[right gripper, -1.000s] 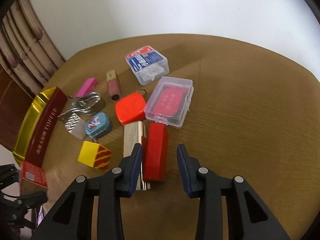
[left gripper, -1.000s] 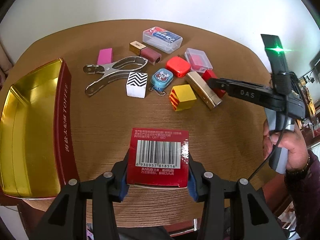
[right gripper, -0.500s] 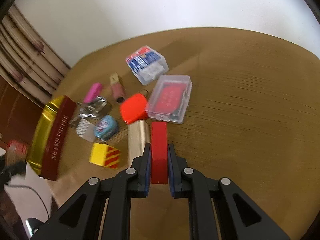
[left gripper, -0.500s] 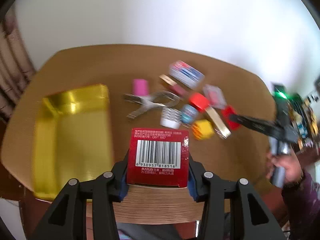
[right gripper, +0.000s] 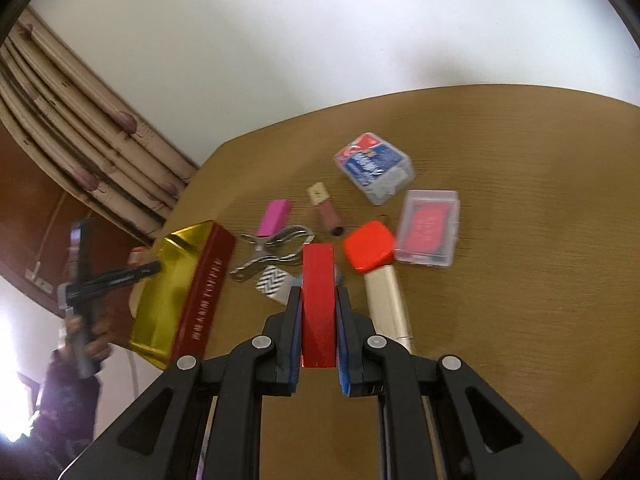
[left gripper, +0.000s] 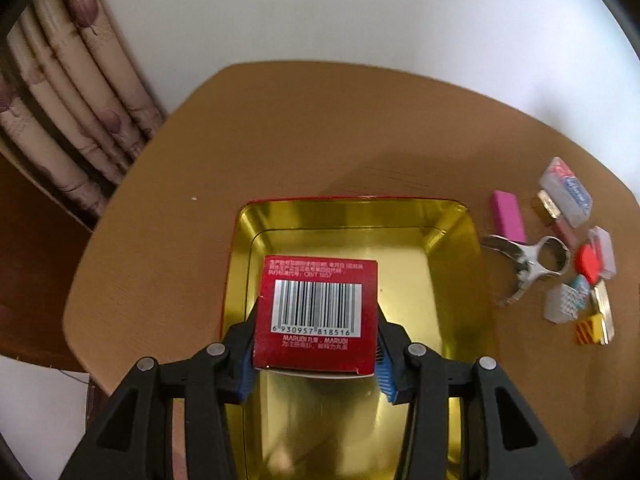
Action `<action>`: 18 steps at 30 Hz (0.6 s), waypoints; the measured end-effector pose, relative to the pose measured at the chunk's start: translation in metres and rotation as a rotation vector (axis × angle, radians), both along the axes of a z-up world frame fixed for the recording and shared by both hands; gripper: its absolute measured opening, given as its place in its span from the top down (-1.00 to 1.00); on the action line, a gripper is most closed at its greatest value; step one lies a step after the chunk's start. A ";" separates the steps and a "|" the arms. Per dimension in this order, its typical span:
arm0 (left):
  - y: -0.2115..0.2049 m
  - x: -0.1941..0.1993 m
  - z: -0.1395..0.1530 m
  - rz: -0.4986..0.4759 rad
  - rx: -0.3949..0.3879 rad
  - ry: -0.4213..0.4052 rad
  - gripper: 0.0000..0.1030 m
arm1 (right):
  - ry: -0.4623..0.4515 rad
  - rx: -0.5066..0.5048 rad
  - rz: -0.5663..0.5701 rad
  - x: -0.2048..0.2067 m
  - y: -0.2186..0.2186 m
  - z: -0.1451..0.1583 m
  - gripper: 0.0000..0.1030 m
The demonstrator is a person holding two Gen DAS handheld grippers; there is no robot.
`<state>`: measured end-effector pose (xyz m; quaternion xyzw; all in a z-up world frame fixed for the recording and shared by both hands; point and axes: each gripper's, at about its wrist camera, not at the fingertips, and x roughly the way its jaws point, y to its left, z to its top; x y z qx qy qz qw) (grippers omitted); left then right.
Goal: Organize rigid objects
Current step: 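Carry the red barcode box into the tin with the left tool while the right tool grasps the red block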
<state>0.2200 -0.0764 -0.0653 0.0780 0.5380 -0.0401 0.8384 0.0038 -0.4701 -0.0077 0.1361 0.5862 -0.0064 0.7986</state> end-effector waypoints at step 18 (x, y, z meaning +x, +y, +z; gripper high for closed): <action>0.002 0.038 -0.035 0.016 0.039 0.015 0.07 | 0.003 0.058 0.064 0.020 0.054 -0.007 0.74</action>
